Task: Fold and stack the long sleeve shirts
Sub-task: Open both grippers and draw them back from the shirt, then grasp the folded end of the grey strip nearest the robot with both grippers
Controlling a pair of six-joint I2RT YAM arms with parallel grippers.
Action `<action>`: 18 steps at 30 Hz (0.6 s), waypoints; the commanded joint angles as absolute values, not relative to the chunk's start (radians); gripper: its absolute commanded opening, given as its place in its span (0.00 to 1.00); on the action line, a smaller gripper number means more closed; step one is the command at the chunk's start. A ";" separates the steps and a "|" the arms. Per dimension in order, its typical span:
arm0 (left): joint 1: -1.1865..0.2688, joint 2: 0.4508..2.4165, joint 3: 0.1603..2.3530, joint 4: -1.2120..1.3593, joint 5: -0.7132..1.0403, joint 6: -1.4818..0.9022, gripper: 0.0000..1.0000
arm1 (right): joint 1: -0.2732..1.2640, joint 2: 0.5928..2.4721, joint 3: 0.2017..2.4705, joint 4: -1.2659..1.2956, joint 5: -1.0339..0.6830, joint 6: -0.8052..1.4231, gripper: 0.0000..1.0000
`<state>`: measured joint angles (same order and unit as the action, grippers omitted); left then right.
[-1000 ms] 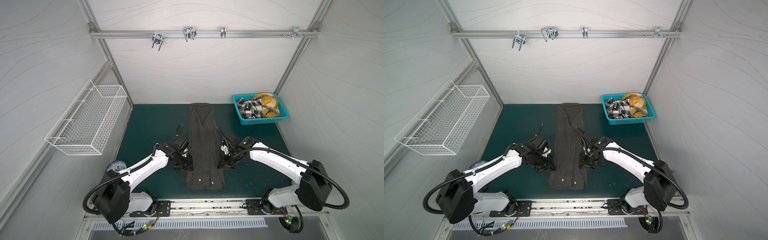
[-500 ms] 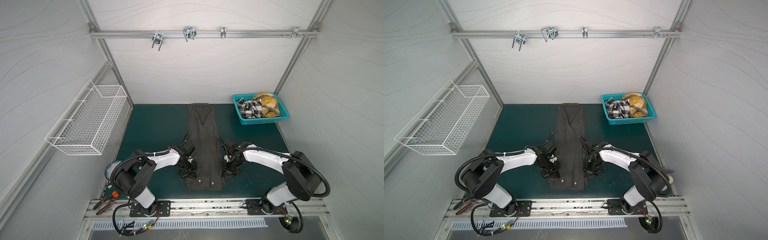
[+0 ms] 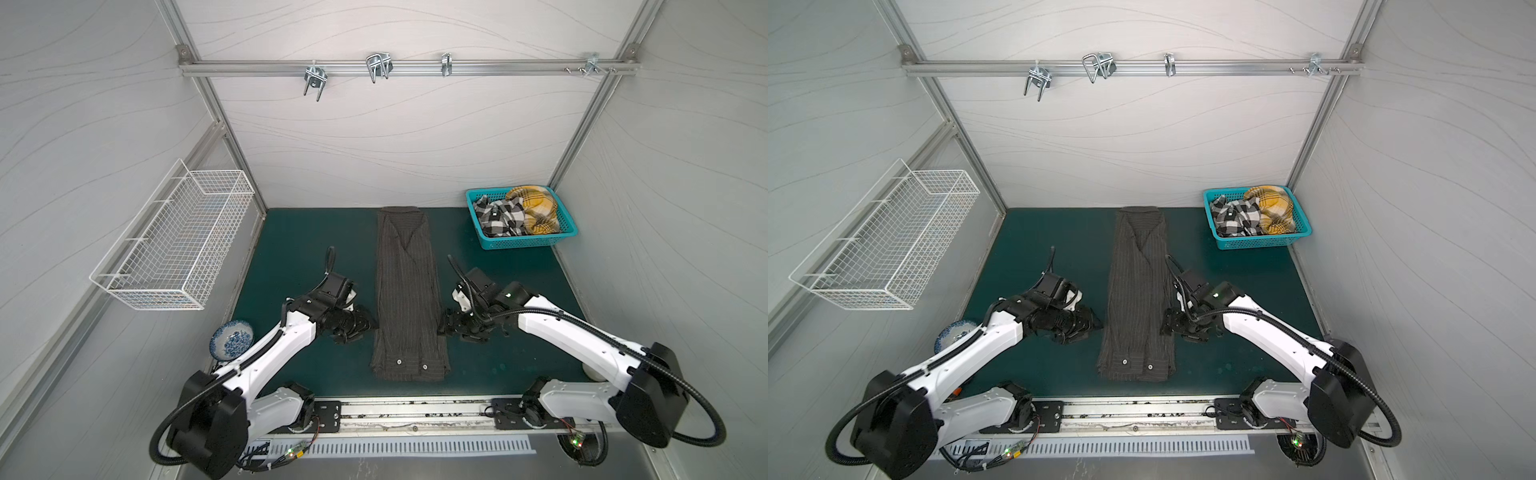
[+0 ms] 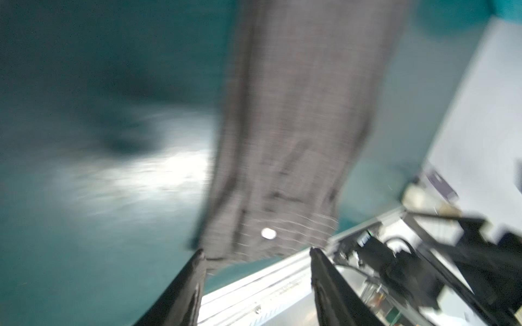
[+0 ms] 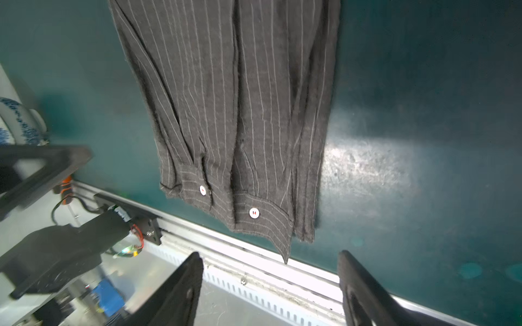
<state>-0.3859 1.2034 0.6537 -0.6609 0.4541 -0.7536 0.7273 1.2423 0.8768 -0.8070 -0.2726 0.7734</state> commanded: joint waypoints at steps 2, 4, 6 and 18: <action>-0.379 1.253 0.621 -0.679 0.538 -0.742 0.64 | 0.703 1.276 0.795 -0.728 -0.405 0.773 0.71; -0.379 1.272 0.616 -0.674 0.525 -0.747 0.64 | 0.704 1.282 0.754 -0.693 -0.418 0.801 0.70; -0.379 1.296 0.593 -0.620 0.576 -0.764 0.60 | 0.701 1.310 0.733 -0.677 -0.428 0.811 0.69; -0.439 1.323 0.545 -0.526 0.611 -0.815 0.58 | 0.747 1.387 0.682 -0.587 -0.460 0.868 0.65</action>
<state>-0.4191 1.3056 0.5446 -0.5720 0.5953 -0.7956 0.7277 1.3819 0.6724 -0.6022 -0.4507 0.8436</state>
